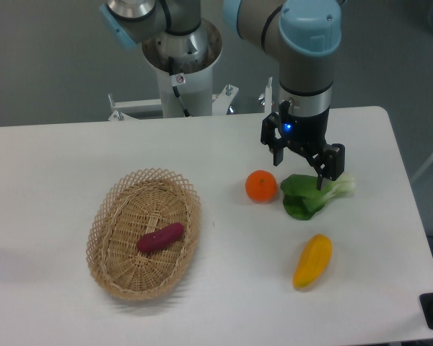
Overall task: Pick up the sweet potato from the basket
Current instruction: 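Move the open gripper from the bok choy over to the wicker basket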
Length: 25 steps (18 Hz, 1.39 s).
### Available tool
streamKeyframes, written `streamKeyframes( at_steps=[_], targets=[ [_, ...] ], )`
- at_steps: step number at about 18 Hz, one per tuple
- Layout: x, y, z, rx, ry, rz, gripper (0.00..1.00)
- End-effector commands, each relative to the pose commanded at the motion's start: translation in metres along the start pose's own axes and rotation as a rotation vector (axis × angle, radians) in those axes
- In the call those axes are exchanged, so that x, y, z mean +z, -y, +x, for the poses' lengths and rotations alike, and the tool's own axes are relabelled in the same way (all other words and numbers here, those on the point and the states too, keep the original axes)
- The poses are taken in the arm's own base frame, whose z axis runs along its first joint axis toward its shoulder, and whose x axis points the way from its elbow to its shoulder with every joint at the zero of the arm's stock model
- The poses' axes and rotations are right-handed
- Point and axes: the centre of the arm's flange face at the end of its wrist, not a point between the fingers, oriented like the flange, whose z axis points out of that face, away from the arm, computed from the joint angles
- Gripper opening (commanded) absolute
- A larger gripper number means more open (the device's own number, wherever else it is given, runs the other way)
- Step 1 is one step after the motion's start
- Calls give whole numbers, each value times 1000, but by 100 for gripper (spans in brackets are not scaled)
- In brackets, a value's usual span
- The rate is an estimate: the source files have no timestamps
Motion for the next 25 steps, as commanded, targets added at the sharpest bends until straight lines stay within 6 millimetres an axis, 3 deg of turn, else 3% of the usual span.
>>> streamKeyframes(
  at_steps=[5, 8, 11, 14, 17, 18, 20, 25],
  targets=[
    [5, 8, 4, 8, -9, -3, 100],
    [33, 8, 18, -17, -52, -3, 100],
    [59, 23, 34, -140, -16, 15, 100],
    [65, 67, 52, -235, 18, 77, 100],
    [76, 88, 67, -321, -13, 83, 100],
    [78, 104, 81, -310, -23, 81, 100],
    [90, 115, 103, -266, -50, 73, 100],
    [123, 153, 141, -171, -111, 50, 100]
  ],
)
